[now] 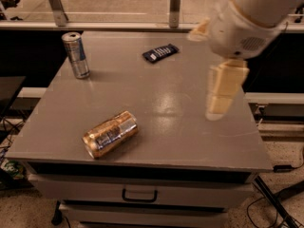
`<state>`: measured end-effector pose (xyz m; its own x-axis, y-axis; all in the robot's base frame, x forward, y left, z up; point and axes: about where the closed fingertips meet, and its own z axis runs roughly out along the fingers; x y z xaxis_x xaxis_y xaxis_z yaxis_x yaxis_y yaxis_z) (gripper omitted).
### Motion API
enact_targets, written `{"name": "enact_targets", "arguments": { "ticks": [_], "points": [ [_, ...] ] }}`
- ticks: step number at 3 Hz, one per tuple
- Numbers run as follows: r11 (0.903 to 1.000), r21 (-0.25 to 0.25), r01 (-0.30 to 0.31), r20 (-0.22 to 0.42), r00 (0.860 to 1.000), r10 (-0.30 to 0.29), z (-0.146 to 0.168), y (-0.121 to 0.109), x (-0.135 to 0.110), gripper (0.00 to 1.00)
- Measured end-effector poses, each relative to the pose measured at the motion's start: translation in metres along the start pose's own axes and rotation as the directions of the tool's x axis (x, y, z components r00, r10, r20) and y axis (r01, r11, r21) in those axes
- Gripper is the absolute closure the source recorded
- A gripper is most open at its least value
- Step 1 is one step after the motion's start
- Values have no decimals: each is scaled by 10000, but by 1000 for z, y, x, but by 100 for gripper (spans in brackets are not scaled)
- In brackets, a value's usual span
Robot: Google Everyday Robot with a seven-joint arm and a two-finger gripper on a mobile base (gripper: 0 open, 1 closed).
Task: Place orange can upright
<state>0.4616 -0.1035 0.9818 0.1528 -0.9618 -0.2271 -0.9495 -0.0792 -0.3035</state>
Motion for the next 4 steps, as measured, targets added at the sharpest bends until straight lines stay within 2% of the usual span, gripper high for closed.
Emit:
{"name": "enact_targets", "arguments": {
  "ticks": [1,2,3,4],
  "points": [
    [9893,-343,1417,395,9893,-1403,17,-4,-49,0],
    [9486,-991,3004,464,9537,-2972,54,4,-99,0],
    [9131,-1472,3802,387,9247,-3788,81,13,-123,0],
    [8664,-2110,4527,316,8890,-4568,116,28,-150,0]
  ]
}}
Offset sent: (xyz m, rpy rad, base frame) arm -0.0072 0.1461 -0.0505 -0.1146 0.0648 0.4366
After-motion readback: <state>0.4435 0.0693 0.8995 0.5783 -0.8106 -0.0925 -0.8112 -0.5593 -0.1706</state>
